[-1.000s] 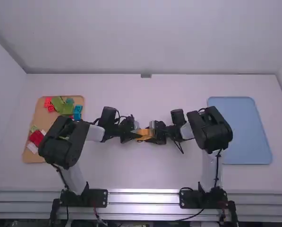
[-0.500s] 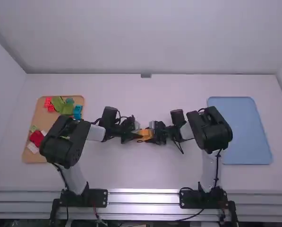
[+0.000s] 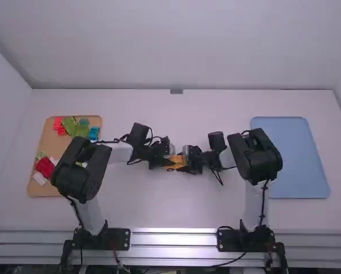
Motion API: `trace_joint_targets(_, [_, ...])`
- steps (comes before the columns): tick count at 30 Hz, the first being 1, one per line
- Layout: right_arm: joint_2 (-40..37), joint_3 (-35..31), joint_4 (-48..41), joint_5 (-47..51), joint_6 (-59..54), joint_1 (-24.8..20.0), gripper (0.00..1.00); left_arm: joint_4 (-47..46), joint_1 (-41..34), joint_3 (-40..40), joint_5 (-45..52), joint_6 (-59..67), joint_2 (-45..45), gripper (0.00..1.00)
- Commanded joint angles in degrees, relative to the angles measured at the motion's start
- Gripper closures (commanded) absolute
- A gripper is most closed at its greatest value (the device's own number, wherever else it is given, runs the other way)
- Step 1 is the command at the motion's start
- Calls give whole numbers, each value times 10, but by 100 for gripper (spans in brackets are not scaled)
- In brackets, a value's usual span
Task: Assemble lego blocks to make yellow taxi
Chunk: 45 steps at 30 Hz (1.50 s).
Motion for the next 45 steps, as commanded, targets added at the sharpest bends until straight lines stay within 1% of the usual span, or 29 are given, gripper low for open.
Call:
trace_joint_targets(1, [9, -2, 2, -6, 1, 9, 53, -23, -37, -26, -70, 27, 28, 98])
trace_joint_targets(4, [9, -2, 2, -6, 1, 9, 53, -24, -49, -28, -99, 26, 28, 98])
trace_joint_targets(6, [9, -2, 2, -6, 1, 9, 52, -23, -57, -27, -131, 4, 28, 98])
trace_joint_targets(9, [9, -2, 2, -6, 1, 9, 52, -11, -53, -26, -125, -24, 28, 97])
trace_joint_targets(11, [9, -2, 2, -6, 2, 9, 50, -5, -48, -26, -108, -20, 24, 97])
trace_joint_targets(12, [9, -2, 2, -6, 2, 9, 50, -4, -46, -26, -99, -18, 22, 95])
trace_joint_targets(14, [9, -2, 2, -6, 2, 9, 50, -2, -39, -26, -94, -21, 11, 85])
trace_joint_targets(17, [9, -2, 5, -6, 17, 9, 49, 3, -29, -26, -93, -20, 1, 73])
trace_joint_targets(27, [9, -2, 4, -4, 23, 9, 48, 16, -9, -27, -87, -16, -24, 72])
trace_joint_targets(28, [9, -2, 4, -4, 23, 9, 48, 13, -2, -27, -69, 0, -32, 69])
trace_joint_targets(29, [9, -2, 4, -4, 23, 9, 48, 11, 2, -27, -58, 8, -35, 63])
trace_joint_targets(30, [9, -2, 4, -4, 23, 9, 48, 11, 3, -27, -52, 12, -37, 61])
trace_joint_targets(35, [9, -1, 4, -4, 28, 9, 48, 10, 24, -27, -48, 12, -47, 59])
trace_joint_targets(39, [9, -2, 4, -4, 27, 8, 48, 4, 44, -27, -21, 13, -61, 55])
trace_joint_targets(40, [9, -2, 4, -4, 27, 8, 48, 2, 51, -27, -13, 12, -66, 49])
trace_joint_targets(41, [9, -2, 4, -4, 27, 8, 48, 0, 56, -27, -7, 12, -71, 46])
trace_joint_targets(42, [9, -2, 4, -5, 28, 8, 48, -3, 65, -27, -2, 13, -78, 40])
trace_joint_targets(43, [9, -2, 4, -4, 28, 8, 48, -7, 75, -27, 6, 12, -85, 29])
trace_joint_targets(44, [9, -1, 4, -5, 28, 8, 48, -9, 87, -27, 11, 11, -93, 1])
trace_joint_targets(45, [9, -1, 4, -6, 30, 8, 48, -10, 95, -27, 12, 7, -99, 1])
